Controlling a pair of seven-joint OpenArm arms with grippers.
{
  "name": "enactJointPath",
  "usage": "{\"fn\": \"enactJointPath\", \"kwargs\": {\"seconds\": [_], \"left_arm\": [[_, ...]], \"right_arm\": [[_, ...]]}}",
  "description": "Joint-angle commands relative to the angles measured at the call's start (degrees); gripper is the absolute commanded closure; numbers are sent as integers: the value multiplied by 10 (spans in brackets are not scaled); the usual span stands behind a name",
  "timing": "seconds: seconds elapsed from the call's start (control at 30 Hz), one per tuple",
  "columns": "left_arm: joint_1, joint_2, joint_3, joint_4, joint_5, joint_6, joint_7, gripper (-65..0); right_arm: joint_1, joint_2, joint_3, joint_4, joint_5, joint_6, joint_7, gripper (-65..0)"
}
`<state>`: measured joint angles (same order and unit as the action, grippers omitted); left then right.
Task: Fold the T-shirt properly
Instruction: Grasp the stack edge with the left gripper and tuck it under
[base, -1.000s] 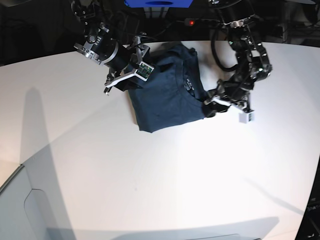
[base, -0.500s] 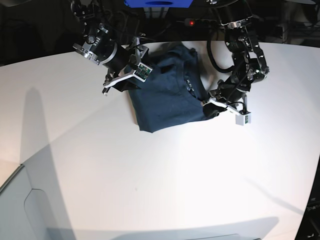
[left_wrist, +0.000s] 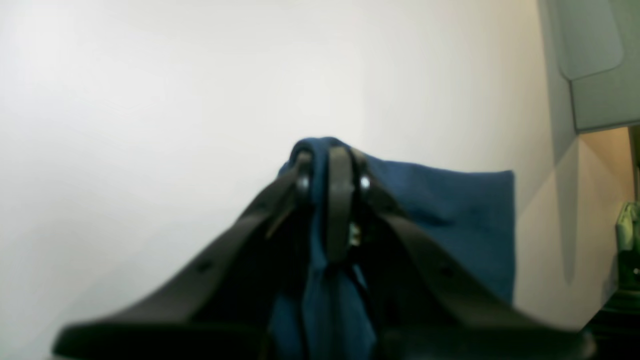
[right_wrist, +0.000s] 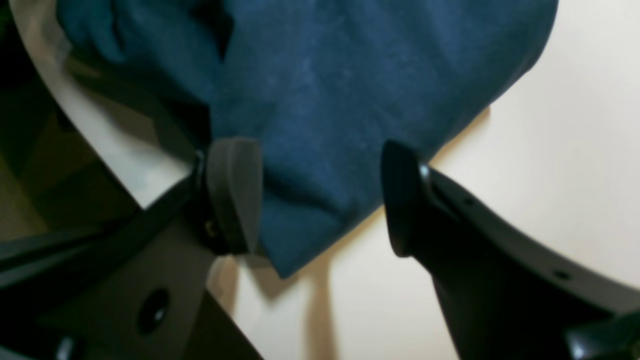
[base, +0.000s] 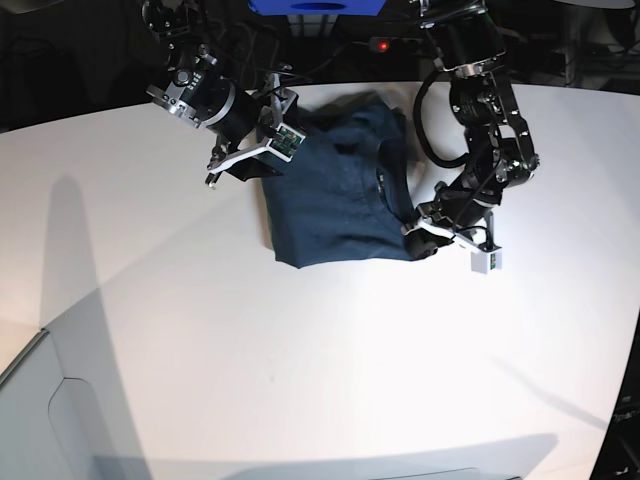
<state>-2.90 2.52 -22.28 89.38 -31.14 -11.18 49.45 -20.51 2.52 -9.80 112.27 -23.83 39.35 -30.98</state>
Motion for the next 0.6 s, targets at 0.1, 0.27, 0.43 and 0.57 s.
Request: {"fn": "enactJointPath", "kwargs": {"seconds": [0.1, 0.27, 0.43, 0.57], "left_arm": [[-9, -3, 2, 6, -13, -4, -5, -117], [-6, -10, -4, 46, -14, -4, 17, -431], [21, -20, -5, 119, -14, -4, 20, -464], [67, -23, -5, 155, -16, -10, 19, -464]], "right_arm": [[0, -1, -1, 9, 7, 6, 12, -356], [0, -1, -1, 9, 7, 6, 12, -355], [0, -1, -1, 14, 7, 6, 12, -353], [2, 0, 10, 15, 7, 6, 12, -352]]}}
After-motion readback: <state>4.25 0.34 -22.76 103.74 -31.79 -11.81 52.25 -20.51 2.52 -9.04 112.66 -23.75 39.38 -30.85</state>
